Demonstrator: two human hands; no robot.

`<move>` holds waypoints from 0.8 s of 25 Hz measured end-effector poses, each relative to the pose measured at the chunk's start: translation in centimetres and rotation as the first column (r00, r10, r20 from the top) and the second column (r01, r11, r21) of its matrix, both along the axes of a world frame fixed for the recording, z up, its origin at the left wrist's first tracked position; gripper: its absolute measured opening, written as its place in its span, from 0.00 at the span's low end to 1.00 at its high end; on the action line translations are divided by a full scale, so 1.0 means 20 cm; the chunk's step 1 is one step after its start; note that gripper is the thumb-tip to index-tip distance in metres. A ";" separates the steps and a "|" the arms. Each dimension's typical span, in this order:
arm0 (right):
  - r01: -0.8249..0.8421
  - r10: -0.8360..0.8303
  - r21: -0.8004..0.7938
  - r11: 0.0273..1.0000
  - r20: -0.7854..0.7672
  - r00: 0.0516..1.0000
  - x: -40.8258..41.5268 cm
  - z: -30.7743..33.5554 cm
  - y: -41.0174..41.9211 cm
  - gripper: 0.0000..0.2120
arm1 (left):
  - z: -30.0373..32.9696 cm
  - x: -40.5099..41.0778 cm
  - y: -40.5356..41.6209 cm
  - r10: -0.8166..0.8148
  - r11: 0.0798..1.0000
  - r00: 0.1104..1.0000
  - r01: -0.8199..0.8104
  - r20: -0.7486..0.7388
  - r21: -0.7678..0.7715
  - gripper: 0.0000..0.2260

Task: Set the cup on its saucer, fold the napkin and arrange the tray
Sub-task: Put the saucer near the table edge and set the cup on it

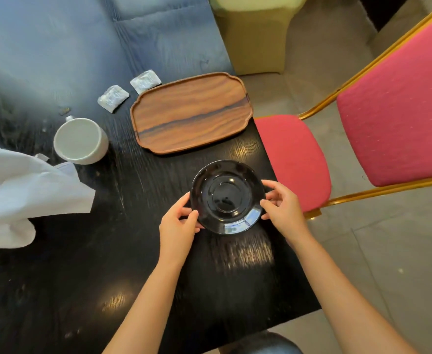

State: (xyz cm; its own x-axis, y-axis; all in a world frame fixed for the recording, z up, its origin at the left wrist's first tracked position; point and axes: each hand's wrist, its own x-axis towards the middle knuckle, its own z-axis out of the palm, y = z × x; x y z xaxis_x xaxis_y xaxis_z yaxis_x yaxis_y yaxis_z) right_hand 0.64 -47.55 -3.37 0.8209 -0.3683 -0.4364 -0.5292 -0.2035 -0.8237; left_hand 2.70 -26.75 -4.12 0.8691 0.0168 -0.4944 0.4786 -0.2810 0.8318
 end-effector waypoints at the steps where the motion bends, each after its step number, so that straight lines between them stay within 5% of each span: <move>1: 0.008 -0.008 0.010 1.000 -0.001 1.000 -0.01 -0.01 -0.01 0.20 | 0.00 0.00 -0.01 -0.016 1.000 1.000 0.016 0.002 0.007 0.21; 13: -0.092 0.098 0.060 0.994 -0.117 0.988 0.00 0.01 -0.07 0.19 | 0.00 -0.01 -0.02 -0.053 0.998 0.998 0.054 -0.015 0.013 0.22; 16: -0.116 0.078 -0.196 0.974 -0.191 0.978 0.03 0.06 -0.08 0.19 | 0.04 0.00 0.03 -0.104 0.993 0.994 0.105 -0.024 0.048 0.21; 20: -0.176 0.250 -0.570 0.803 0.054 0.967 0.20 0.23 0.14 0.19 | 0.15 0.08 0.25 -0.032 0.967 0.965 -0.036 0.259 0.254 0.14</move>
State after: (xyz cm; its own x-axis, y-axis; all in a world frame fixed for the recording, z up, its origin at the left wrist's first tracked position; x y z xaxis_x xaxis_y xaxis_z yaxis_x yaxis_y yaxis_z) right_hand 4.61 -44.72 1.16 0.9394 -0.3267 -0.1039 -0.3230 -0.7415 -0.5882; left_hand 4.22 -21.67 -1.11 0.9661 0.1141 -0.2317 0.2573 -0.4989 0.8276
